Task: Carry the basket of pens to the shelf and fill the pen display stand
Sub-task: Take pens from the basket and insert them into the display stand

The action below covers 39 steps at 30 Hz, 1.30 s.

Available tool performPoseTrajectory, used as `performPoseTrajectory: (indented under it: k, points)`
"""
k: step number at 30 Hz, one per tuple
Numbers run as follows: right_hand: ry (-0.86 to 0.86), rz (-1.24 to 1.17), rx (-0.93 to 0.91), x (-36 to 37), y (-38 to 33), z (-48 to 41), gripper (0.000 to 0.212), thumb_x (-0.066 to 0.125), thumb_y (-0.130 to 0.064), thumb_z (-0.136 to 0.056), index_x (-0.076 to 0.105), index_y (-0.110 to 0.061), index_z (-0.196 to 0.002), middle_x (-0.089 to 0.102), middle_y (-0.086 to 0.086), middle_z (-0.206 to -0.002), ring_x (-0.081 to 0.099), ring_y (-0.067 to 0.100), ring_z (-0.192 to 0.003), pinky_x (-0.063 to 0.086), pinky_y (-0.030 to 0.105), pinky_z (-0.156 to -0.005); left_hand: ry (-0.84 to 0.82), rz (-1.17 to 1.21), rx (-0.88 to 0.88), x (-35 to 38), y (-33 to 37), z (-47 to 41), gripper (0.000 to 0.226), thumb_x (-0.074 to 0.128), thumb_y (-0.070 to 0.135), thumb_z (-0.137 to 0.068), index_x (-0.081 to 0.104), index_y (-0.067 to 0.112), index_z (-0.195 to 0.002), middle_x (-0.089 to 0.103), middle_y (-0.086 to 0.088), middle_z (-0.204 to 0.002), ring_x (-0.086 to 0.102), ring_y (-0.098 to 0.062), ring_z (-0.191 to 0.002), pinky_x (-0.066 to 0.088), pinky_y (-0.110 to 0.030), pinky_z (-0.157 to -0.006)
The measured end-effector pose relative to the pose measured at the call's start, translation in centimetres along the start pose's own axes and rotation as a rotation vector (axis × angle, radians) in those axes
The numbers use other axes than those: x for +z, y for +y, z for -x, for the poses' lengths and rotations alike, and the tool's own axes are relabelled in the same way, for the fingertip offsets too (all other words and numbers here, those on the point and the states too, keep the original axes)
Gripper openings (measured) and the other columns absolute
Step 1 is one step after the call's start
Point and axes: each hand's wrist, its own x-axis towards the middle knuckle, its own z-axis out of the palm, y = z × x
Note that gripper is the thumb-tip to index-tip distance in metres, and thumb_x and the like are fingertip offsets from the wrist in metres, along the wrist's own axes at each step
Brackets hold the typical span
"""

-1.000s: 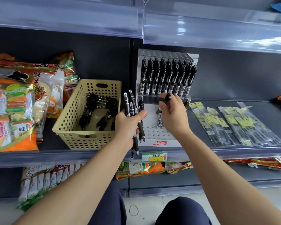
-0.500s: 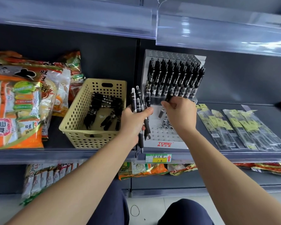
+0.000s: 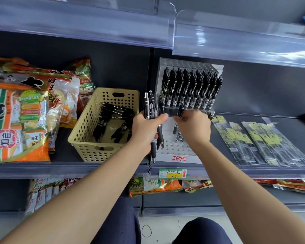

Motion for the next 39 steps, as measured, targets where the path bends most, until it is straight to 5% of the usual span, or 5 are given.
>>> performPoseTrajectory:
  k: [10, 18, 28, 35, 39]
  points:
    - [-0.078, 0.197, -0.006, 1.7, 1.1, 0.9, 0.041, 0.055, -0.038, -0.094, 0.053, -0.012, -0.062, 0.054, 0.005, -0.057, 0.057, 0.029, -0.059, 0.038, 0.025, -0.051, 0.002, -0.007, -0.007, -0.1, 0.2, 0.0, 0.035, 0.078, 0.025, -0.078, 0.059, 0.009, -0.102, 0.069, -0.019, -0.106, 0.054, -0.022, -0.073, 0.041, -0.025, -0.048]
    - [-0.124, 0.107, 0.069, 2.0, 1.1, 0.0, 0.046, 0.055, -0.025, -0.092, 0.041, -0.012, -0.051, 0.043, 0.004, -0.048, 0.042, 0.023, -0.047, 0.028, 0.02, -0.044, -0.003, -0.006, -0.008, -0.1, 0.4, -0.1, 0.034, 0.078, 0.023, -0.078, 0.059, 0.007, -0.102, 0.068, -0.021, -0.106, 0.054, -0.023, -0.073, 0.04, -0.025, -0.047]
    - [-0.16, 0.213, 0.055, 2.5, 1.0, 0.0, 0.034, 0.051, -0.034, -0.096, 0.053, -0.01, -0.072, 0.057, 0.009, -0.069, 0.059, 0.03, -0.07, 0.042, 0.028, -0.057, -0.013, -0.014, -0.017, -0.1, 0.3, -0.2, 0.036, 0.079, 0.023, -0.077, 0.059, 0.007, -0.102, 0.069, -0.019, -0.105, 0.056, -0.023, -0.075, 0.041, -0.025, -0.046]
    - [-0.164, 0.1, 0.061, 1.9, 1.4, 0.8, 0.052, 0.059, -0.046, -0.089, 0.047, -0.011, -0.052, 0.046, 0.002, -0.048, 0.043, 0.018, -0.044, 0.029, 0.021, -0.043, -0.025, -0.052, -0.035, -0.1, 0.8, 0.2, 0.033, 0.079, 0.023, -0.078, 0.05, 0.014, -0.089, 0.064, -0.007, -0.092, 0.047, -0.014, -0.058, 0.041, -0.025, -0.049]
    - [-0.174, -0.252, -0.119, 1.1, 0.5, 1.8, 0.014, 0.06, -0.018, -0.088, 0.067, -0.014, -0.076, 0.053, -0.005, -0.054, 0.046, 0.016, -0.048, 0.039, 0.026, -0.048, -0.05, -0.015, -0.051, 0.1, 1.0, 0.2, 0.034, 0.079, 0.021, -0.078, 0.047, 0.015, -0.087, 0.049, 0.005, -0.082, 0.046, -0.011, -0.063, 0.042, -0.025, -0.056]
